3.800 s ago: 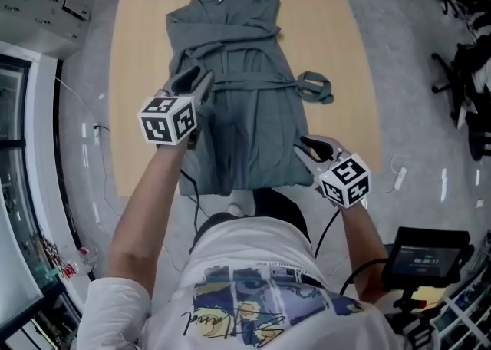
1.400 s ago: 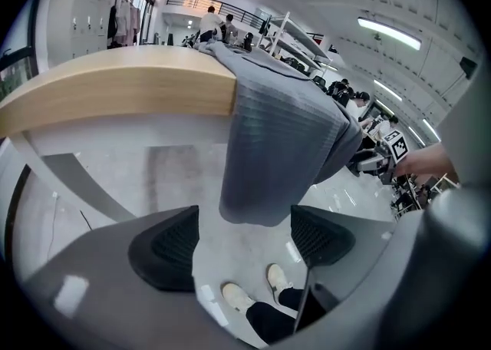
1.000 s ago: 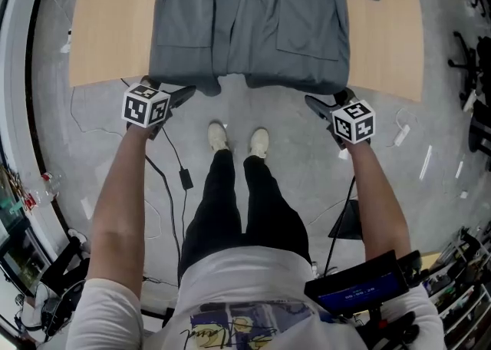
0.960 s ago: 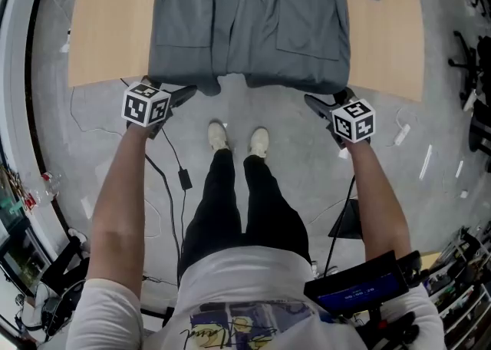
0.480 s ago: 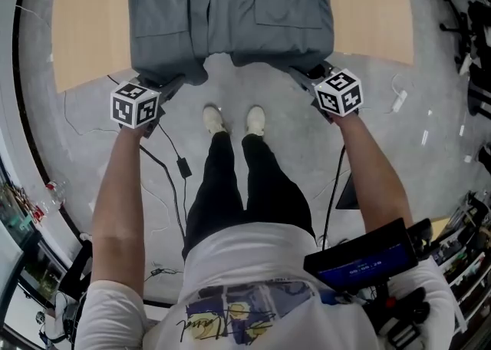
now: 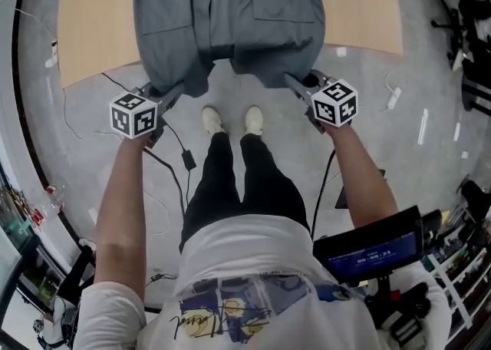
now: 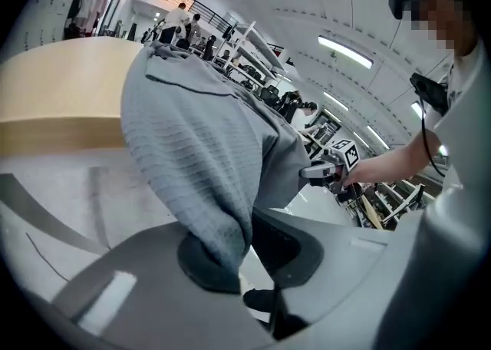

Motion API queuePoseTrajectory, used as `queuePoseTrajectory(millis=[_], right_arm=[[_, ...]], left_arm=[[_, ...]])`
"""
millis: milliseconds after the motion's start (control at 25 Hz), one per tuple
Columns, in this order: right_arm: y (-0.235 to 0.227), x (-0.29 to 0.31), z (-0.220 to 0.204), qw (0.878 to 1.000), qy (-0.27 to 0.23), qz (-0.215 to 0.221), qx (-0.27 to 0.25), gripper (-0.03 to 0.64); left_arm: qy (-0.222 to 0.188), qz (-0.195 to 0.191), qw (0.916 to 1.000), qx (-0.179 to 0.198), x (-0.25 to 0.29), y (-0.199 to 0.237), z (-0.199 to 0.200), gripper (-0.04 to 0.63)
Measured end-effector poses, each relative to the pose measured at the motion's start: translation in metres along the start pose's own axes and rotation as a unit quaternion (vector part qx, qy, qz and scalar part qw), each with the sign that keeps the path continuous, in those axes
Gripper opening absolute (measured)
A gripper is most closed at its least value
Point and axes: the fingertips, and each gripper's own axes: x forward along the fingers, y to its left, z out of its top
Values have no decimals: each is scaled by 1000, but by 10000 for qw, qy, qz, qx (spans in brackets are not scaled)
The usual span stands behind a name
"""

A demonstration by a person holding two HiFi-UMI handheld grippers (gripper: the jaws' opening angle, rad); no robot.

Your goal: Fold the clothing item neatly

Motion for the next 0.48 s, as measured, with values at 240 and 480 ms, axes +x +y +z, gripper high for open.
queuePoseTrajectory(millis=[240,480], right_arm=[[27,-38,-7,9998,-153,-23,151,23],[59,-57,6,9996,-286,4,55,21]], left_arm=[[-139,-289,9994,-93,-13,-37,-7,23],[-247,-504,9984,119,-43,-62,-2,23]])
